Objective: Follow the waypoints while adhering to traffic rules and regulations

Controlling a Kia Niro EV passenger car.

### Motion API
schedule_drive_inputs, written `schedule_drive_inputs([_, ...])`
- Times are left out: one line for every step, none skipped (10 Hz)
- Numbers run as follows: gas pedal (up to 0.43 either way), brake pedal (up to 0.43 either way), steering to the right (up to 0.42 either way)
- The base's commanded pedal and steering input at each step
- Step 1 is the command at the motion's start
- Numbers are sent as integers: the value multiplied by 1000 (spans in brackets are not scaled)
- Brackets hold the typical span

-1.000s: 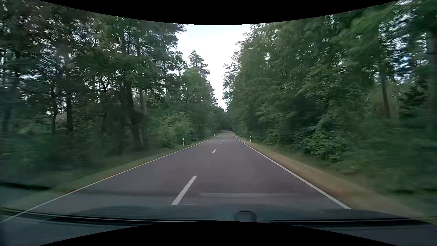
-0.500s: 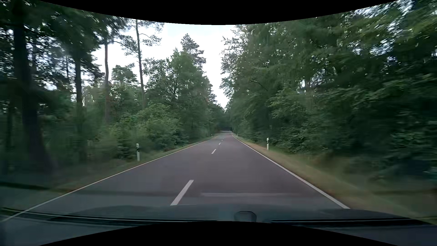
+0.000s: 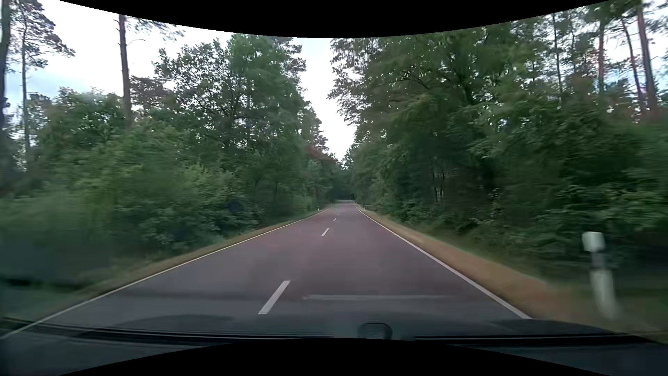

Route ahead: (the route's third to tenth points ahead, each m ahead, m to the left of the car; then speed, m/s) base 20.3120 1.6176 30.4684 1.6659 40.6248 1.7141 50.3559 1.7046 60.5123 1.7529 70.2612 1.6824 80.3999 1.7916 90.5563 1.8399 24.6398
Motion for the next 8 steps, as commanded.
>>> schedule_drive_inputs([0, 0, -3])
schedule_drive_inputs([0, 0, -3])
schedule_drive_inputs([0, 0, -3])
schedule_drive_inputs([0, 0, -3])
schedule_drive_inputs([0, 0, -3])
schedule_drive_inputs([0, 0, -3])
schedule_drive_inputs([0, 0, -3])
schedule_drive_inputs([0, 0, -2])
